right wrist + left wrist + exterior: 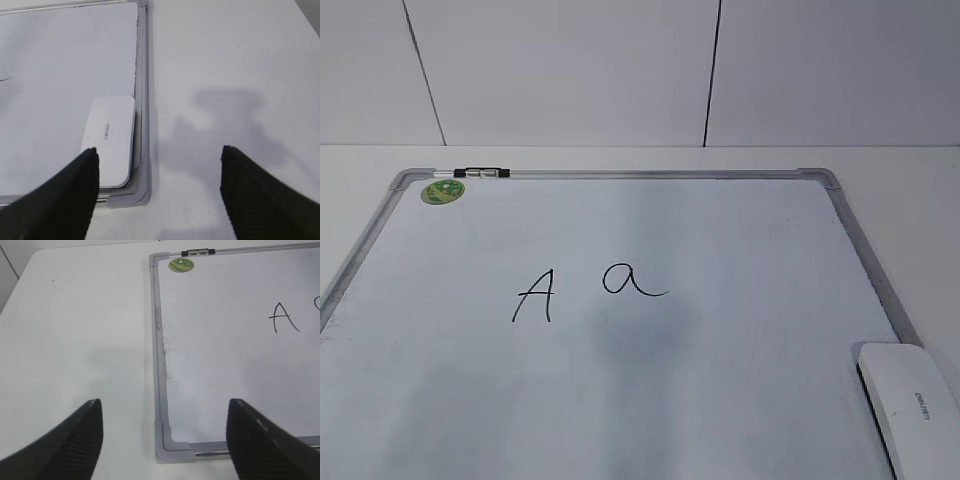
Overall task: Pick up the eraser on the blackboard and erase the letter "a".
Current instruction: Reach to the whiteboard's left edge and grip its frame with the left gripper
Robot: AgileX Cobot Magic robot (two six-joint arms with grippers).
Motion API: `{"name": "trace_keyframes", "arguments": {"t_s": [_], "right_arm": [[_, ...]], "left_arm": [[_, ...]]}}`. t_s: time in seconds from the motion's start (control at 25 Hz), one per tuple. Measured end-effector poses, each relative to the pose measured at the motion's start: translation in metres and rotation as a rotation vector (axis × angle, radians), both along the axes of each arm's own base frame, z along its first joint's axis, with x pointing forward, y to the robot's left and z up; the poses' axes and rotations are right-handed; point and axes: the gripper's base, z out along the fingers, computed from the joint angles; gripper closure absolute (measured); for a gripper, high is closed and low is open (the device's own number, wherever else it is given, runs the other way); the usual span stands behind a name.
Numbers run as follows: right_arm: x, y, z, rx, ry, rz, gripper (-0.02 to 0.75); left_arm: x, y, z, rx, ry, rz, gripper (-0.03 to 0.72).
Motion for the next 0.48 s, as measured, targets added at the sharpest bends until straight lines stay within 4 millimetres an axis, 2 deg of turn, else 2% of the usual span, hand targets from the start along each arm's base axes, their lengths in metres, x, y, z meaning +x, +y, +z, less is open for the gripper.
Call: {"name": "trace_keyframes", "arguments": {"t_s": [0.48], "right_arm": [[0.0000,0.0000,0.0000,0.000,0.000,0.000,0.160]], "left_arm": [[0.0000,0.0000,0.0000,0.000,0.000,0.000,0.111]]}}
